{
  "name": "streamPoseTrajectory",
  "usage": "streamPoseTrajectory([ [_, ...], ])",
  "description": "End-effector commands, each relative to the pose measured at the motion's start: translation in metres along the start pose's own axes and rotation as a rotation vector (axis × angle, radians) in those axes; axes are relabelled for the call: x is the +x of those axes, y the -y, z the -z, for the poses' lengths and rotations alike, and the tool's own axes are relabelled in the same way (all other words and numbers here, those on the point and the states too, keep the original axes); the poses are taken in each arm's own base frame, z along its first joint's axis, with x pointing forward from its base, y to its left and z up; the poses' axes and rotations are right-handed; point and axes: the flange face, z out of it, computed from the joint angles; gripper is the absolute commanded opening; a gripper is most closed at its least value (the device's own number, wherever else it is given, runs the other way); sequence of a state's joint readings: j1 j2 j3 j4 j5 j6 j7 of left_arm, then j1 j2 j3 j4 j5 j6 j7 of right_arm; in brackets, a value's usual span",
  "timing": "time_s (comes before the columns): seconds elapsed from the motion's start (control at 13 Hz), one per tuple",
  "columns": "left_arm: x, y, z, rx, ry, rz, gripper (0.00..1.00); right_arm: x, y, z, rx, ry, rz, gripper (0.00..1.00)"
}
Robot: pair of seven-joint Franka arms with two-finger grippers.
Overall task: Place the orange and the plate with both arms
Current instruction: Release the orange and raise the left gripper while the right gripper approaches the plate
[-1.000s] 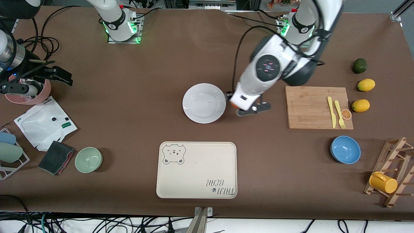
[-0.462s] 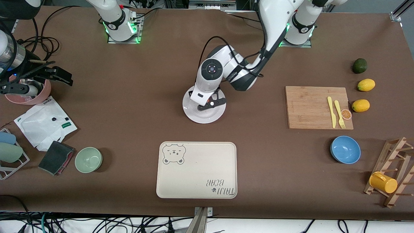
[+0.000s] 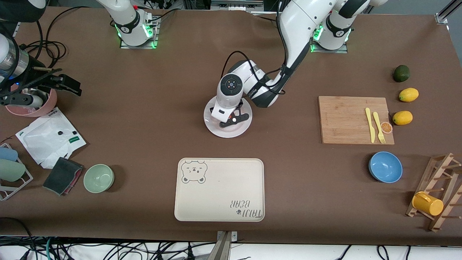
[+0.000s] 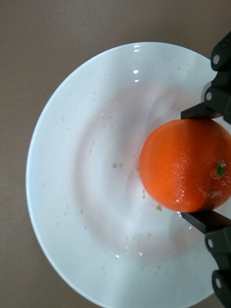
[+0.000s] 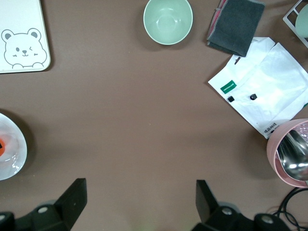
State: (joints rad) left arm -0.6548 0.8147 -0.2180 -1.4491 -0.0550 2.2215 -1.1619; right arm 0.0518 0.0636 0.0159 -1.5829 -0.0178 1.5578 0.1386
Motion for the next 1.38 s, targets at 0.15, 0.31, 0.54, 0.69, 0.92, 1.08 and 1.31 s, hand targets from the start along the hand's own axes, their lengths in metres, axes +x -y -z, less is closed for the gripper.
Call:
streamPoseTrajectory([
  [0.15,0.016,-0.002,0.020,-0.001,-0.045,0.028,1.00,0.018,0.009,-0.028,-0.003,0.046,0.074,1.00],
  [0.31,0.030,0.011,0.065,0.035,-0.038,0.048,1.00,0.026,0.019,-0.042,0.067,0.070,0.133,1.00],
  [0.54,0.049,0.046,0.151,0.100,-0.030,0.041,1.00,0.043,0.044,-0.084,0.132,0.136,0.142,1.00],
  [0.69,0.070,0.081,0.205,0.139,-0.029,-0.038,1.00,0.050,0.068,-0.114,0.141,0.170,0.169,1.00],
  [0.92,0.116,0.150,0.287,0.136,-0.018,-0.143,1.00,0.068,0.092,-0.167,0.285,0.226,0.134,1.00],
  [1.08,0.137,0.195,0.333,0.123,-0.025,-0.228,1.00,0.076,0.120,-0.196,0.357,0.228,0.125,1.00],
  [1.31,0.154,0.259,0.384,0.128,-0.005,-0.318,1.00,0.081,0.155,-0.237,0.414,0.226,0.137,1.00],
])
